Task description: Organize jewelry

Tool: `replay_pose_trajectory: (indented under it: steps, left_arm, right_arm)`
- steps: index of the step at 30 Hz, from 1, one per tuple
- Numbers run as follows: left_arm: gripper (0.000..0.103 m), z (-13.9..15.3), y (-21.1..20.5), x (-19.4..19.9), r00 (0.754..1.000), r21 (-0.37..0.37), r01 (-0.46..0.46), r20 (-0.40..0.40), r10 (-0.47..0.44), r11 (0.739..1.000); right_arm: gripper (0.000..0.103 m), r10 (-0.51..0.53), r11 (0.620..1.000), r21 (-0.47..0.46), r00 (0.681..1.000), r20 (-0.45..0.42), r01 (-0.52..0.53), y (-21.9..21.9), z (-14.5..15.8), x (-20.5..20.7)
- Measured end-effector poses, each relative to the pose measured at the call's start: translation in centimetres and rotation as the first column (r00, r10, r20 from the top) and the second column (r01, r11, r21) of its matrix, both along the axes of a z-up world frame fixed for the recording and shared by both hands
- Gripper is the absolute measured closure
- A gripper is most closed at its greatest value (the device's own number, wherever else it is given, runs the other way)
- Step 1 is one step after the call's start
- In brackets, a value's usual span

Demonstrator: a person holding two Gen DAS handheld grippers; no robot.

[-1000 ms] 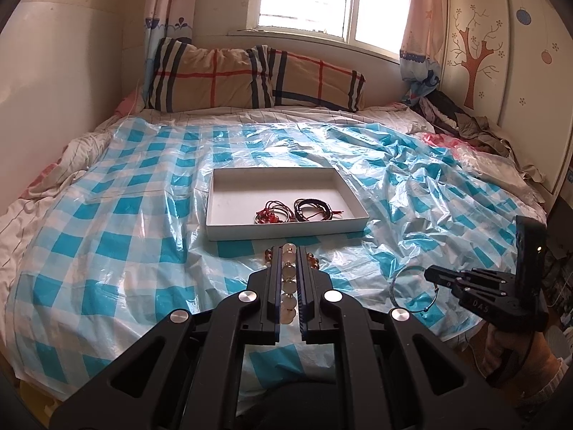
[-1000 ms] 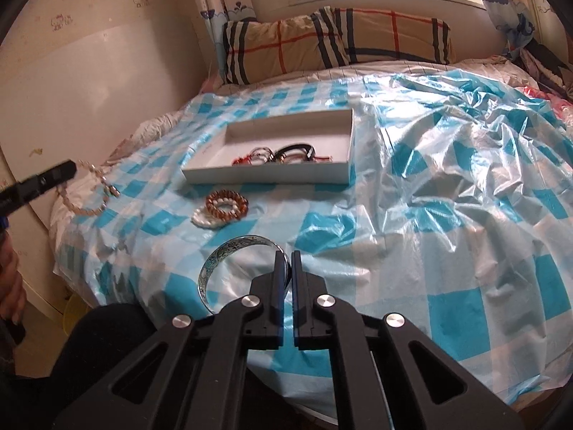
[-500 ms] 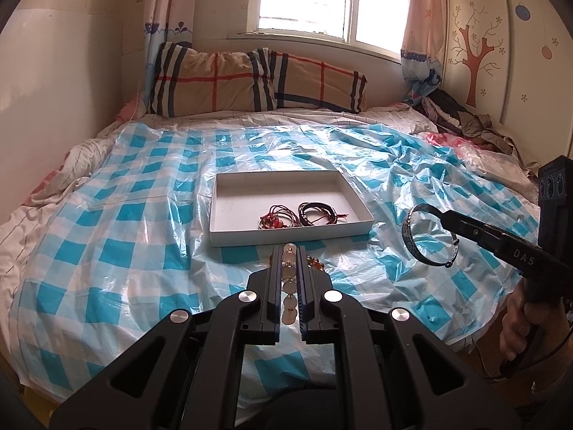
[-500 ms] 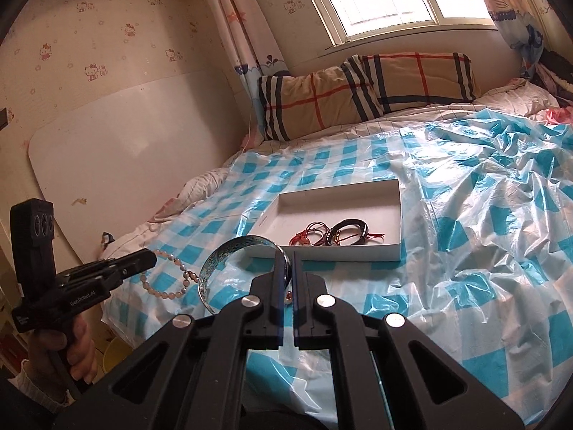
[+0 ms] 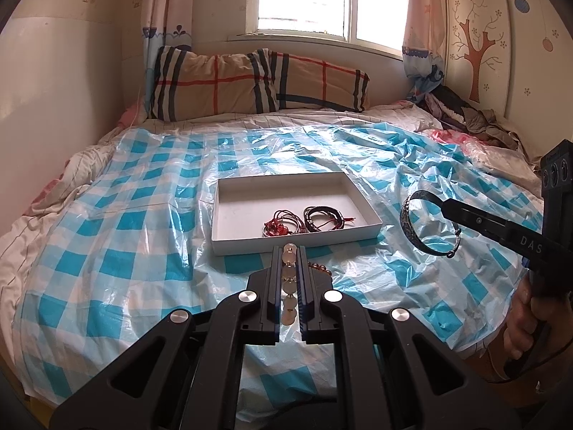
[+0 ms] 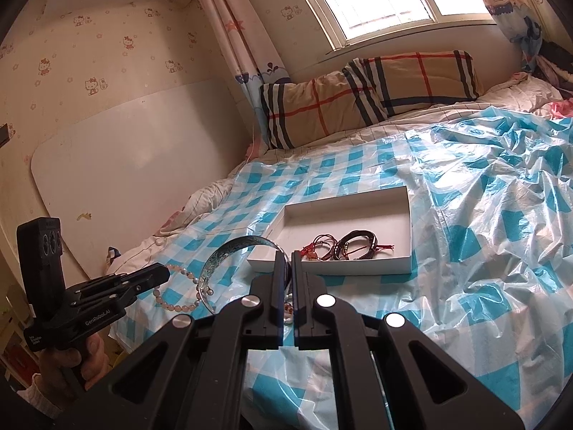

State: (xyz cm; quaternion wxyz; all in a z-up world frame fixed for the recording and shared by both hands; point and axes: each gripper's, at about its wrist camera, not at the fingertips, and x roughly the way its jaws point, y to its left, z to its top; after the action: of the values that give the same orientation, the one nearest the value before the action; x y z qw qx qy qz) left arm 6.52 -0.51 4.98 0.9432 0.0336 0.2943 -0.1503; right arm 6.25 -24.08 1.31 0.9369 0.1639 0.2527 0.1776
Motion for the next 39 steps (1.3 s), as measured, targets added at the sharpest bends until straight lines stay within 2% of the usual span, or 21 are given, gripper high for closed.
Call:
replay_pose_trajectory:
  steps: [6,22,39]
  left_arm:
    - [0.096,-0.1,0.0,0.1,1.0,-0.002,0.002,0.002,-0.002,1.0]
    - [0.096,-0.5,-1.0,5.5,1.0,0.003,0.005,0.02,-0.005,1.0]
    - [0.096,-3.3,-3.9,12.7,0.999,0.008,0.049,0.01,-0.049,0.999]
  right_arm:
    - [0.099,0.0,1.0,0.001,1.0,0.0,0.0,0.1,-0.2,0.6]
    - [0.099,-0.023,1.0,0.005,1.0,-0.011,0.023,-0.4,-1.7,5.0]
    - [0.098,-0.044,0.999,-0.014,0.998,-0.052,0.043,-1.1,-5.5,12.6]
